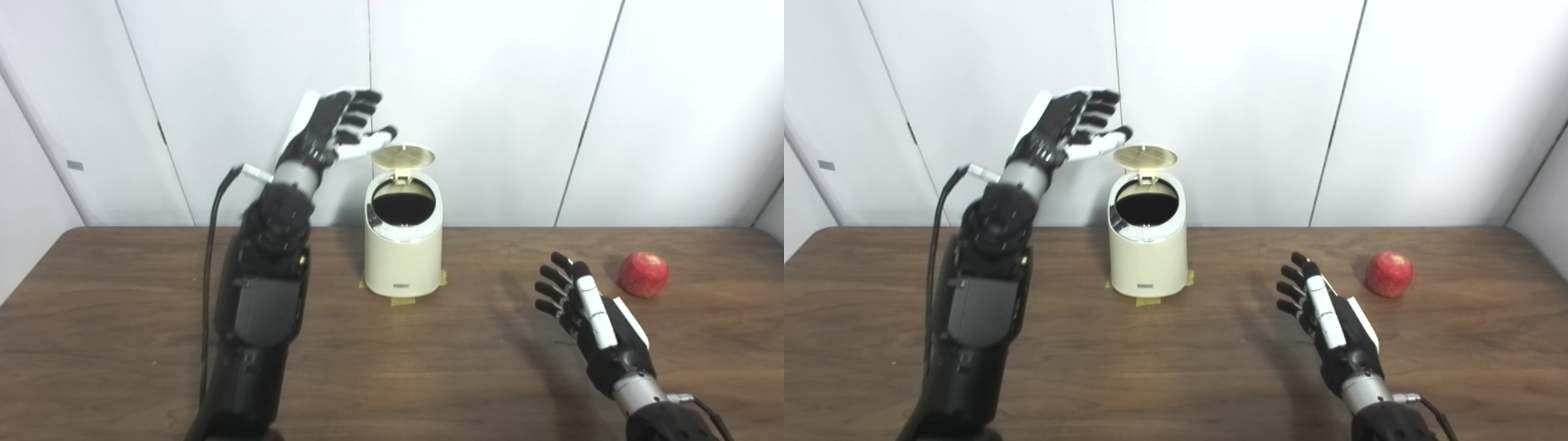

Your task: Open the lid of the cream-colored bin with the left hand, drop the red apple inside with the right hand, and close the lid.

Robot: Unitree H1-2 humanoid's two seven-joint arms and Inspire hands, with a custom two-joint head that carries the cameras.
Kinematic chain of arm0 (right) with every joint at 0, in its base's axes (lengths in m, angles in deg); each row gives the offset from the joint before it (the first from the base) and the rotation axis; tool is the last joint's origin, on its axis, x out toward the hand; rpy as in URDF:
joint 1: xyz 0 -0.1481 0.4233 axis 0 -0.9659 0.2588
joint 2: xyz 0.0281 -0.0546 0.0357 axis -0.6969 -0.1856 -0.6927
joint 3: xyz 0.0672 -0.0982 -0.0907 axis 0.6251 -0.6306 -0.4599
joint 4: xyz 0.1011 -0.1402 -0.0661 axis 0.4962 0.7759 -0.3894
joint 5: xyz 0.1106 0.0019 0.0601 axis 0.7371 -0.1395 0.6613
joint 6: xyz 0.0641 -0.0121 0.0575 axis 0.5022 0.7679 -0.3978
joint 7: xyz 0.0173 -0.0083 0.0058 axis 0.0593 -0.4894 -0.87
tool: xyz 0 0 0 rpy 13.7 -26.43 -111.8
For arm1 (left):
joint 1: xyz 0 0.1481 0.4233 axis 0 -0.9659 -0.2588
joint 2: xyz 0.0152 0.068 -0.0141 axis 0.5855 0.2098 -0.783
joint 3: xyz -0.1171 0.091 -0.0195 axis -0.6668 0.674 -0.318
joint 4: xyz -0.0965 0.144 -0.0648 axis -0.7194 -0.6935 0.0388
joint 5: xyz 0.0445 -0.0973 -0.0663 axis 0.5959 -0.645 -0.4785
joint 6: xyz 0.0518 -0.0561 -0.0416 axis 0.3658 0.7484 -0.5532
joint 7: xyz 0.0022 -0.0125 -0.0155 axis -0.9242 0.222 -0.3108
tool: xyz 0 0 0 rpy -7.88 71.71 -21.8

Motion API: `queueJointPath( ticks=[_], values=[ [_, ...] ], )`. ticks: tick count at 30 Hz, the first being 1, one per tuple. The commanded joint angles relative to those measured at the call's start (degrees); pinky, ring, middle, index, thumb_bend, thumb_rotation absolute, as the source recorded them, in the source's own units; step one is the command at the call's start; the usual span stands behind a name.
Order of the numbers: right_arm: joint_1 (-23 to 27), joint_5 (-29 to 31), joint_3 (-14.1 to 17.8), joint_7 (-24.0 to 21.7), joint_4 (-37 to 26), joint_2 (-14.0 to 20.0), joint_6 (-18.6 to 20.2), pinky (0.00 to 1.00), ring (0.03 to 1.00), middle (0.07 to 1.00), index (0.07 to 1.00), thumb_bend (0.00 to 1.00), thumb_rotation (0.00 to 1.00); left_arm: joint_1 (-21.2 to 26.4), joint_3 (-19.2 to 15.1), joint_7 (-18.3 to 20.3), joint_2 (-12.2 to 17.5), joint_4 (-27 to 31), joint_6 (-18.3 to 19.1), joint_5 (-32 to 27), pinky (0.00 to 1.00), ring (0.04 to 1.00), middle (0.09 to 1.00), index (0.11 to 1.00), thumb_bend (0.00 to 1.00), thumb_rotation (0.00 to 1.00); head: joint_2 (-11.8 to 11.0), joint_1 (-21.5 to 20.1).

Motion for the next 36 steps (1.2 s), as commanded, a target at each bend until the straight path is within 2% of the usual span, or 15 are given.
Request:
queueJointPath(
  ticks=[1, 3, 4, 6, 8, 10, 13, 16, 18, 20, 23, 27, 29, 32, 36],
  values=[
    [1.65, -0.28, 0.35, 0.26, -2.28, 0.43, -0.7, 0.79, 0.862, 0.902, 0.903, 0.45, 0.62, 0.8, -2.14, -2.95, -0.7, 4.38, -0.98, -4.41, 0.62, 0.71, 0.744, 0.878, 0.46, 0.03, 0.22, -0.12],
    [1.73, -0.86, 0.38, 0.75, -2.59, 0.2, -0.78, 0.77, 0.856, 0.901, 0.897, 0.47, 0.42, -1.36, -3.72, -3.03, -1.16, 6.05, -0.44, -7.59, 0.7, 0.763, 0.789, 0.884, 0.44, 0.09, 0.17, -0.35],
    [1.79, -1.38, 0.36, 0.95, -2.62, 0.24, -1.06, 0.76, 0.855, 0.9, 0.896, 0.48, 0.38, -2.83, -4.06, -2.66, -0.82, 6.95, -0.36, -8.95, 0.71, 0.773, 0.8, 0.885, 0.43, 0.1, 0.39, -0.45],
    [1.86, -2.01, 0.38, 1.13, -2.66, 0.32, -1.56, 0.74, 0.835, 0.897, 0.896, 0.52, 0.27, -5.44, -4.24, -1.57, 0.13, 8.67, -0.32, -11.32, 0.77, 0.811, 0.845, 0.896, 0.41, 0.29, 0.59, -0.88],
    [1.79, -2.4, 0.63, 1.29, -2.54, 0.24, -2.54, 0.73, 0.821, 0.897, 0.895, 0.56, 0.21, -9.01, -4.19, -0.04, 1.44, 11.04, -0.31, -14.51, 0.81, 0.849, 0.873, 0.916, 0.41, 0.48, 0.93, -1.76],
    [1.65, -2.65, 0.91, 1.52, -2.5, 0.03, -3.48, 0.73, 0.813, 0.897, 0.892, 0.62, 0.19, -12.08, -4.01, 0.93, 2.54, 12.78, -0.33, -17.18, 0.84, 0.874, 0.889, 0.931, 0.43, 0.61, 1.07, -2.31],
    [1.47, -2.59, 1.43, 1.65, -2.27, -0.34, -5.5, 0.73, 0.819, 0.896, 0.886, 0.68, 0.2, -16.53, -3.42, 1.71, 4.33, 15.12, -0.37, -20.01, 0.88, 0.906, 0.922, 0.955, 0.44, 0.75, 1.56, -3.38],
    [1.5, -3.76, 1.79, 2.18, -1.14, 0.0, -8.24, 0.72, 0.828, 0.896, 0.878, 0.69, 0.2, -20.99, -3.87, 0.99, 4.48, 17.57, -0.39, -22.69, 0.9, 0.919, 0.936, 0.952, 0.49, 0.78, 2.19, -5.75],
    [1.6, -5.78, 1.82, 2.96, -0.59, 0.73, -8.88, 0.71, 0.829, 0.891, 0.874, 0.74, 0.24, -23.67, -3.85, 0.58, 4.85, 19.11, -0.61, -23.95, 0.9, 0.932, 0.95, 0.958, 0.48, 0.79, 2.49, -7.8],
    [1.71, -9.23, 1.35, 3.85, -0.66, 2.01, -8.95, 0.71, 0.819, 0.864, 0.862, 0.79, 0.3, -26.15, -4.14, 0.11, 5.43, 20.24, -0.72, -25.03, 0.91, 0.936, 0.96, 0.964, 0.45, 0.86, 3.0, -11.68],
    [2.17, -12.05, 1.48, 3.88, -0.91, 3.93, -9.61, 0.78, 0.81, 0.858, 0.865, 0.79, 0.28, -28.4, -5.44, -0.89, 5.62, 20.68, -0.45, -27.5, 0.95, 0.938, 0.963, 0.961, 0.45, 0.88, 3.32, -14.66],
    [4.09, -14.39, 1.85, 3.13, -5.68, 6.71, -3.57, 0.76, 0.838, 0.892, 0.879, 0.77, 0.22, -30.27, -6.14, -1.44, 6.68, 20.61, -0.48, -30.09, 0.94, 0.935, 0.959, 0.968, 0.43, 0.9, 3.44, -17.49],
    [5.13, -17.85, 1.25, 2.72, -7.41, 9.22, -1.38, 0.75, 0.831, 0.884, 0.879, 0.76, 0.22, -30.68, -6.35, -1.98, 7.27, 20.58, -0.31, -31.48, 0.96, 0.948, 0.969, 0.982, 0.4, 0.91, 3.46, -19.53],
    [6.78, -20.29, 2.67, 1.04, -8.17, 11.54, -0.44, 0.78, 0.84, 0.882, 0.872, 0.79, 0.17, -31.12, -6.22, -3.05, 8.07, 20.46, -0.31, -32.53, 0.97, 0.952, 0.977, 0.998, 0.38, 0.92, 3.36, -21.96],
    [9.55, -26.27, 4.87, -3.1, -8.5, 12.88, -0.34, 0.75, 0.852, 0.887, 0.874, 0.81, 0.14, -31.32, -5.68, -3.91, 9.25, 20.22, -0.35, -33.31, 0.95, 0.947, 0.971, 0.99, 0.36, 0.93, 3.18, -23.62]
  ],
)
